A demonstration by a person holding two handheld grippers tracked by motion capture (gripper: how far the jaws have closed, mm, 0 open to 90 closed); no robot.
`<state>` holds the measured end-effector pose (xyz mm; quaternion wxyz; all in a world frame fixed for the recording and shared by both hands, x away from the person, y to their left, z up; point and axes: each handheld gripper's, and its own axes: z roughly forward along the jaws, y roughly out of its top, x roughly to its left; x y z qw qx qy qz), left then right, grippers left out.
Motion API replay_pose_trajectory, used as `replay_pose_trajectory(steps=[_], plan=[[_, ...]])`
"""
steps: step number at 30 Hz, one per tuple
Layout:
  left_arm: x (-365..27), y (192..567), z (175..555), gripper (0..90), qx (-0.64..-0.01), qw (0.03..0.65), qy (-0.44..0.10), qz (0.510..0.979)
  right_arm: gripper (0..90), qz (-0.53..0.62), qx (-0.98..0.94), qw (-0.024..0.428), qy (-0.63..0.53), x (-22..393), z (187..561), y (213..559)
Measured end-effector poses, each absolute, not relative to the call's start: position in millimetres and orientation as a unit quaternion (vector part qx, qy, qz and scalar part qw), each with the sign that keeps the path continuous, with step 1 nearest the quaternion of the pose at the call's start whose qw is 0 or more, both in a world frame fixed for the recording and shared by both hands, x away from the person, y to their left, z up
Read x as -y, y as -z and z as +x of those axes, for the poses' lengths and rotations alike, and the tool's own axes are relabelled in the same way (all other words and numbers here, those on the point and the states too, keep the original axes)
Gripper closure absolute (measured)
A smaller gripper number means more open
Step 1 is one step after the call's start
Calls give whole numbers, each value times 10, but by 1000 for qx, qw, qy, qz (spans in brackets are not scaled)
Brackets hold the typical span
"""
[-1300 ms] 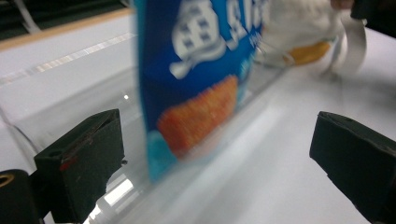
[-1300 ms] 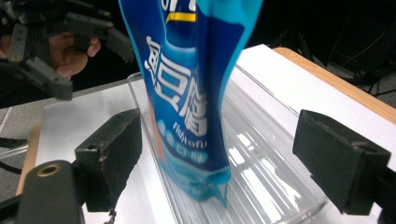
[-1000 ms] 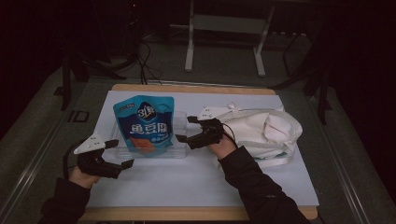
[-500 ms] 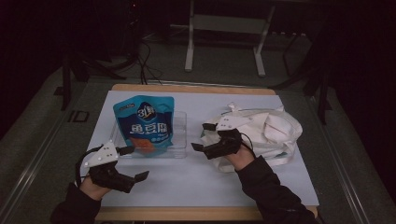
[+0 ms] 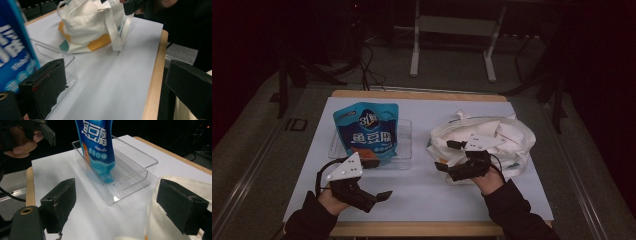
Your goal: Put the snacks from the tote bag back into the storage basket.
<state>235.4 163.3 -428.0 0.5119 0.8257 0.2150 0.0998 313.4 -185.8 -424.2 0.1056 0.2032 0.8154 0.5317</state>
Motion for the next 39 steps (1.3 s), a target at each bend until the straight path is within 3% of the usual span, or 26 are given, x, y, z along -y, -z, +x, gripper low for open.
replay_pose_trajectory(steps=[23,39], plan=[[-1062,4495,2625,31,-163,503,-46,847,150,263,-801,161,-512,2529,2855,4408],[-1046,4707,2677,31,-167,506,-46,845,146,272,-787,191,-520,2633,2757,4504]])
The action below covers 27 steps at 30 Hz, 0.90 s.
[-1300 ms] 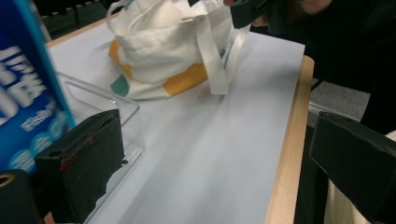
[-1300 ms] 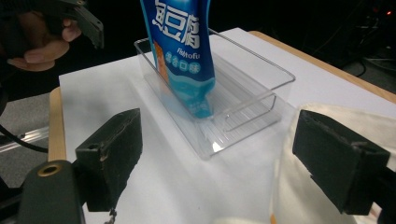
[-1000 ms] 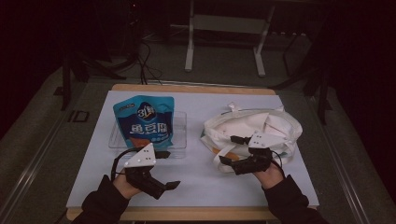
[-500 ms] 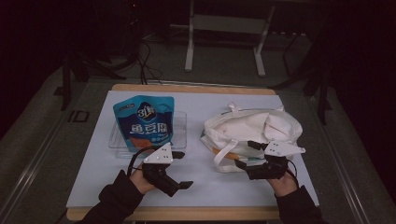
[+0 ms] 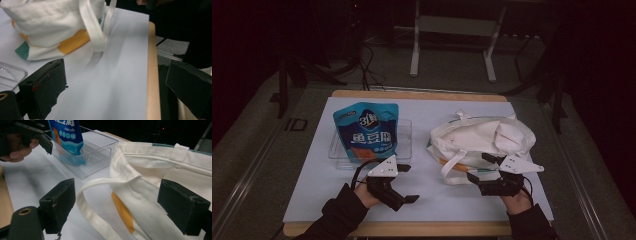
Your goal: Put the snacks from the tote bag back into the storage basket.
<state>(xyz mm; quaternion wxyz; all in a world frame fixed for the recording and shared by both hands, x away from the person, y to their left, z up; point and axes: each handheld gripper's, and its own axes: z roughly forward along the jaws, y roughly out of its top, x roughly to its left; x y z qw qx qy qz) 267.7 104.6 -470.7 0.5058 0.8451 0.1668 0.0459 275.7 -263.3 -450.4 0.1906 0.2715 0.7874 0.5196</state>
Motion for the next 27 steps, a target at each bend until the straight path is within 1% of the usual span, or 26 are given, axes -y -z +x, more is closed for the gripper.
replay_pose_trajectory(steps=[6,9,27], plan=[[-1021,4767,2649,31,-170,493,-63,851,146,263,-792,202,-513,2590,2756,4558],[-1018,4777,2643,31,-170,492,-62,851,146,258,-794,209,-509,2581,2752,4561],[-1065,4807,2592,31,-176,499,-73,845,146,269,-790,200,-514,2616,2771,4575]])
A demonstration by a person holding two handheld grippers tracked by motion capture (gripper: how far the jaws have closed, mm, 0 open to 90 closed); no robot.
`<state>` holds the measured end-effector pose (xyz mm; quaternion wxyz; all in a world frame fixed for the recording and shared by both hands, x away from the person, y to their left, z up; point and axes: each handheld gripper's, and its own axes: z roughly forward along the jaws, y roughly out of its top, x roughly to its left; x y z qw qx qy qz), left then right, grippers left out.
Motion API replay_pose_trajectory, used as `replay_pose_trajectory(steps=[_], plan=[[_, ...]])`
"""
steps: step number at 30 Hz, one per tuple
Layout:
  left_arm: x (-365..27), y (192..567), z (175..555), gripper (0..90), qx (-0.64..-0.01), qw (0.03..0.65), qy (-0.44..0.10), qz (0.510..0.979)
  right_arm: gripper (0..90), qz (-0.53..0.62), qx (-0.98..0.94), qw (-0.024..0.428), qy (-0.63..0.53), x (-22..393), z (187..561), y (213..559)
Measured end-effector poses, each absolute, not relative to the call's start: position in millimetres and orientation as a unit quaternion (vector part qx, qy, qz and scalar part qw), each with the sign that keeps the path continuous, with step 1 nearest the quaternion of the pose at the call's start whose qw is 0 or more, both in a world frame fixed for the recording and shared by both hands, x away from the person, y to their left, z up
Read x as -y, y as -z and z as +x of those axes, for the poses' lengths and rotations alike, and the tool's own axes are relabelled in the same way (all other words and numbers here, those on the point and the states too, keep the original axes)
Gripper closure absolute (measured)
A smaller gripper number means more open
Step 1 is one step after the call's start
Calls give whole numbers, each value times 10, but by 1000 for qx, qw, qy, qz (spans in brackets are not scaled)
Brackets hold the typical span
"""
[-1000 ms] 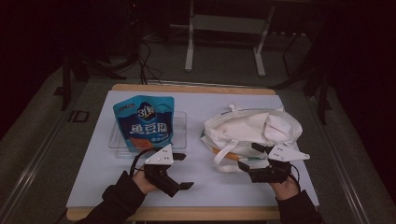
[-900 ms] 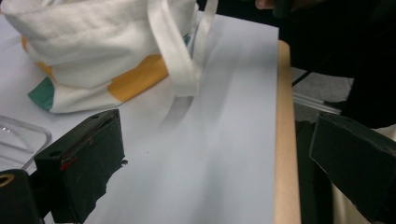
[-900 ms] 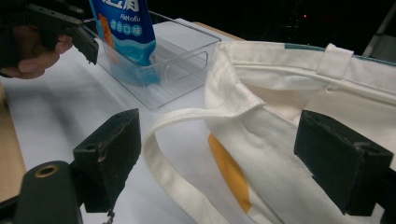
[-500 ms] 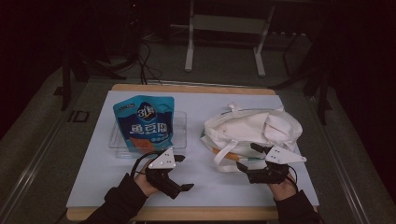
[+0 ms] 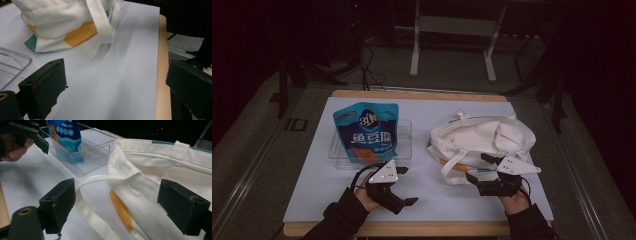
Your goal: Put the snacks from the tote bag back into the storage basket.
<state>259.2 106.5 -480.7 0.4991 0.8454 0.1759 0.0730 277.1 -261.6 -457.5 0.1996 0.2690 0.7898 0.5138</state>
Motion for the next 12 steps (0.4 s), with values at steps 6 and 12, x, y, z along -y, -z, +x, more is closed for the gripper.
replay_pose_trajectory(steps=[6,12], plan=[[-1102,4814,2592,32,-184,504,-71,841,146,270,-789,199,-514,2625,2781,4580],[-1092,4829,2578,32,-180,497,-70,846,146,271,-789,197,-514,2626,2794,4581]])
